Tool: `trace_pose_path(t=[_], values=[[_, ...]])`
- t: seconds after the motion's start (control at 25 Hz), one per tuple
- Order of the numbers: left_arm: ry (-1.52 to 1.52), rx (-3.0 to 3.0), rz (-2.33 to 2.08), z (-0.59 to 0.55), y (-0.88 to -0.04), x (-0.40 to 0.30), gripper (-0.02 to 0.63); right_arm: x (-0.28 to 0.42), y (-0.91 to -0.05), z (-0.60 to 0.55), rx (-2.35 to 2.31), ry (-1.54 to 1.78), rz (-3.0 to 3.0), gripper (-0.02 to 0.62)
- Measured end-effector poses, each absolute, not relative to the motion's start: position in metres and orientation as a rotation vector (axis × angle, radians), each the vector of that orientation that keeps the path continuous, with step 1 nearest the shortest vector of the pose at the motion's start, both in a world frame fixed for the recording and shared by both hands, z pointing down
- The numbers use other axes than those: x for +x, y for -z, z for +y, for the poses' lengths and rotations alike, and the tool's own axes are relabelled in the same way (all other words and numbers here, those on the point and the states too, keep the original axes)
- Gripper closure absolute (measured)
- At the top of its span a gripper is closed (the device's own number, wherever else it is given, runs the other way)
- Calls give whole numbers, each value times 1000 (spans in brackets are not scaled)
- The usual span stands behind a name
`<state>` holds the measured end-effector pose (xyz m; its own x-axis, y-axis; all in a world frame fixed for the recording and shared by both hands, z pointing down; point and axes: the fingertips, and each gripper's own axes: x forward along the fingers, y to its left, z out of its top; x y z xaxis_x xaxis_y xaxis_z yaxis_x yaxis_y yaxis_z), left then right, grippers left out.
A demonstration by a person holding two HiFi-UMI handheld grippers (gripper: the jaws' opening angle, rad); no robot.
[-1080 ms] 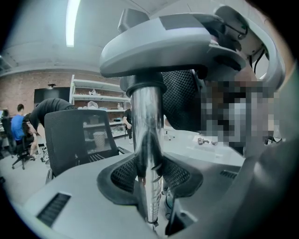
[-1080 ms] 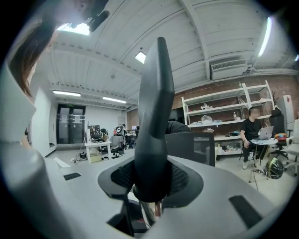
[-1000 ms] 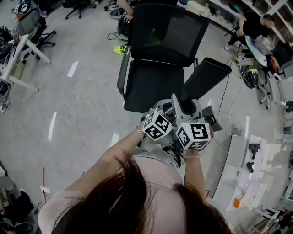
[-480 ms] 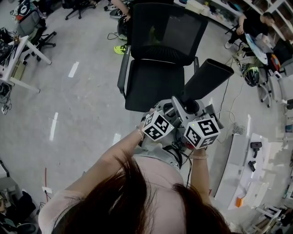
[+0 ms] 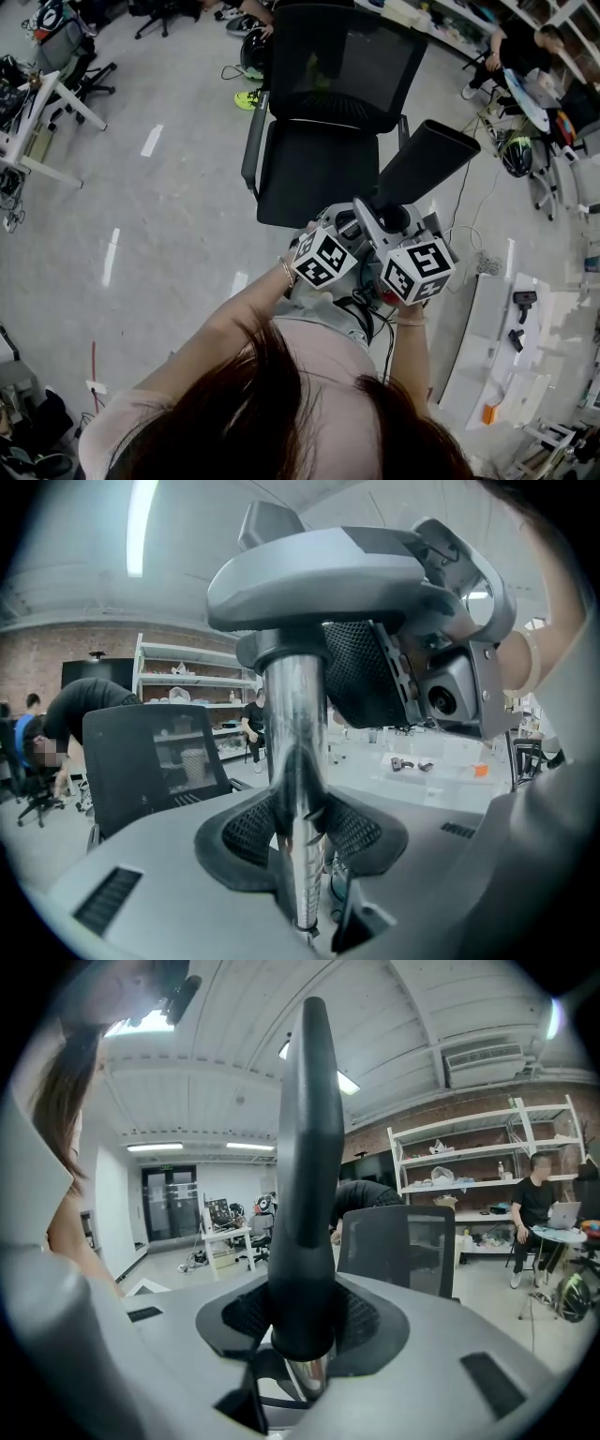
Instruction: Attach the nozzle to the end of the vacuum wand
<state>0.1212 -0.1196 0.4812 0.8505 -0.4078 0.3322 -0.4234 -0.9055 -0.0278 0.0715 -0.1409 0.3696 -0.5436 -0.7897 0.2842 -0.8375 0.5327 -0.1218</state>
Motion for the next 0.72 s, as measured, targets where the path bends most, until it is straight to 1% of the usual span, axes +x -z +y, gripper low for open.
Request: trace_pose_path(t=[0.36, 0.72], values=[[-526, 2962, -699, -122, -480, 120, 449, 76, -369, -144, 1574, -353, -2472, 425], [-501, 2968, -640, -113, -480, 124, 449, 76, -372, -134, 1376, -456, -2488, 425]])
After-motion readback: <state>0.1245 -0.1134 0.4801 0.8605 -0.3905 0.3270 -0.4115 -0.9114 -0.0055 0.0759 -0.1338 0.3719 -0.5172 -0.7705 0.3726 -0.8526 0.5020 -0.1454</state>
